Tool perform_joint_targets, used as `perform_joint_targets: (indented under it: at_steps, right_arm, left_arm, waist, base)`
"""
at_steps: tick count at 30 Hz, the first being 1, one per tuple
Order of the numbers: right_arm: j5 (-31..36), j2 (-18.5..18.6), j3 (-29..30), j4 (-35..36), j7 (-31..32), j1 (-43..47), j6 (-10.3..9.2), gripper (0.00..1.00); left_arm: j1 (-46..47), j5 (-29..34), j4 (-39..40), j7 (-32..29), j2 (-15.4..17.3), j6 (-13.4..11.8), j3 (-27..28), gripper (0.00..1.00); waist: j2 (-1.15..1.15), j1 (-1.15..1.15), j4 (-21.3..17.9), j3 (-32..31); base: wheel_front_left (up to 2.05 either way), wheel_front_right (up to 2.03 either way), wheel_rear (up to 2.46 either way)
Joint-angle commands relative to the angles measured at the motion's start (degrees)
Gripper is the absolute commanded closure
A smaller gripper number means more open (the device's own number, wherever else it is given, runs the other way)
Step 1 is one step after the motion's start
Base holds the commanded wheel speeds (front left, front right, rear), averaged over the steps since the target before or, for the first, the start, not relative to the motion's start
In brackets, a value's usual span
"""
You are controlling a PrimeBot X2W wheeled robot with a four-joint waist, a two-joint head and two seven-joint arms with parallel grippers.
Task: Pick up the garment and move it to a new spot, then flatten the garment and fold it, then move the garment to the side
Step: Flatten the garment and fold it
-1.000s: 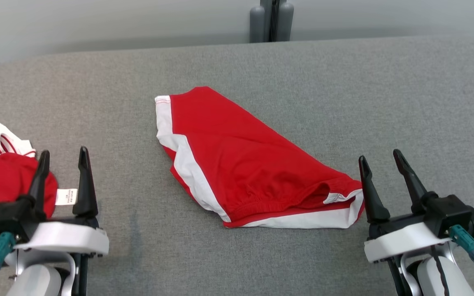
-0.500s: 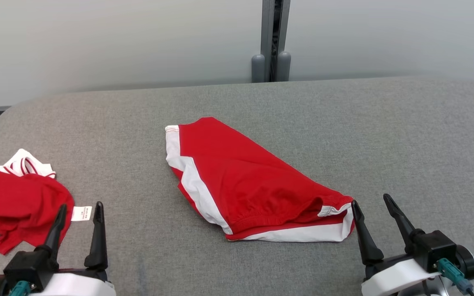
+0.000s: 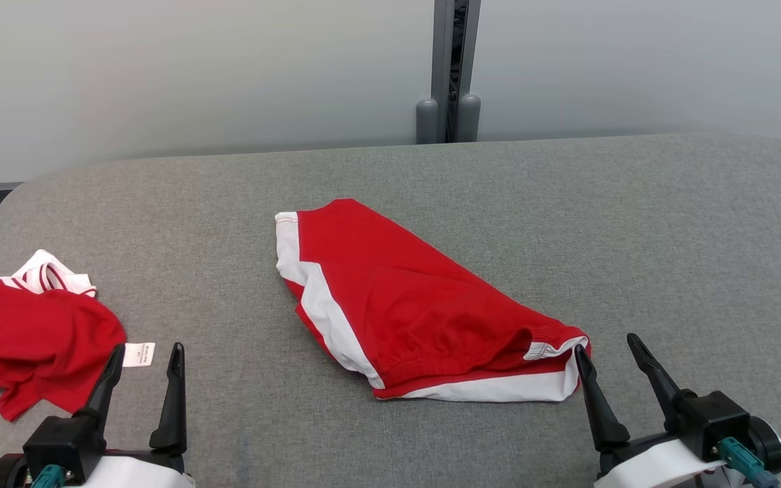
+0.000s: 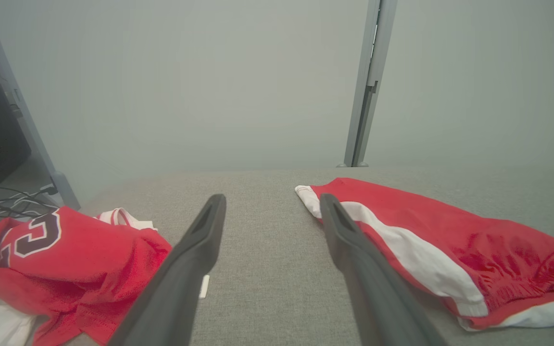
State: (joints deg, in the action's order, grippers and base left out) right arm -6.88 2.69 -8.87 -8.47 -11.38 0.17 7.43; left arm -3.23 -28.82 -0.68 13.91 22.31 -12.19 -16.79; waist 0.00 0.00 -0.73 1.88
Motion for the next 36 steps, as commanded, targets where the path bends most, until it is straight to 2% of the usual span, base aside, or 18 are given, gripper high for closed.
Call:
perform_joint_targets:
  at_steps: [1,13,21,29,33,34,36]
  right_arm:
    - [-0.3,0.3,0.0,0.2,0.1,0.2,0.11,0.0]
    - [1.2,1.2,-1.7,-0.6,2.7,-1.2,0.11,0.0]
    - [2.3,7.7,-8.3,-4.2,8.1,-7.2,0.11,0.0]
    - [2.4,15.1,-16.2,-7.6,12.9,-13.7,0.11,0.0]
    - [1.7,17.6,-20.1,-9.1,15.9,-16.2,0.1,0.0]
    - [1.4,18.1,-20.9,-9.2,16.4,-16.8,0.1,0.09]
    - [0.6,18.8,-22.0,-9.5,17.1,-17.7,0.09,1.0]
  left_arm:
    - [0.7,0.2,0.1,-0.1,0.2,-0.2,0.0,0.0]
    - [2.0,0.2,0.7,-1.1,-0.5,-1.0,-1.0,0.0]
    - [4.7,-0.3,0.3,-1.6,-2.0,-0.8,-1.9,0.0]
    - [8.2,0.0,-1.4,-0.6,-3.4,0.6,-2.8,0.0]
    - [9.5,-0.1,-2.9,0.0,-4.2,1.5,-2.9,0.0]
    - [9.8,-0.1,-3.2,0.2,-4.4,1.6,-2.9,0.0]
    - [10.2,0.0,-3.8,0.3,-4.7,2.0,-2.7,0.0]
  waist:
    - [0.0,0.0,0.0,0.0]
    - [0.0,0.0,1.2,1.6]
    - [0.0,0.0,2.7,5.2]
    - [0.0,0.0,4.2,8.8]
    - [0.0,0.0,4.8,9.8]
    - [0.0,0.0,4.9,9.9]
    - [0.0,0.0,5.0,10.3]
  base:
    - [0.0,0.0,0.0]
    - [0.0,0.0,0.0]
    - [0.0,0.0,0.0]
    - [0.0,0.0,0.0]
    - [0.0,0.0,0.0]
    - [0.0,0.0,0.0]
    - [0.0,0.0,0.0]
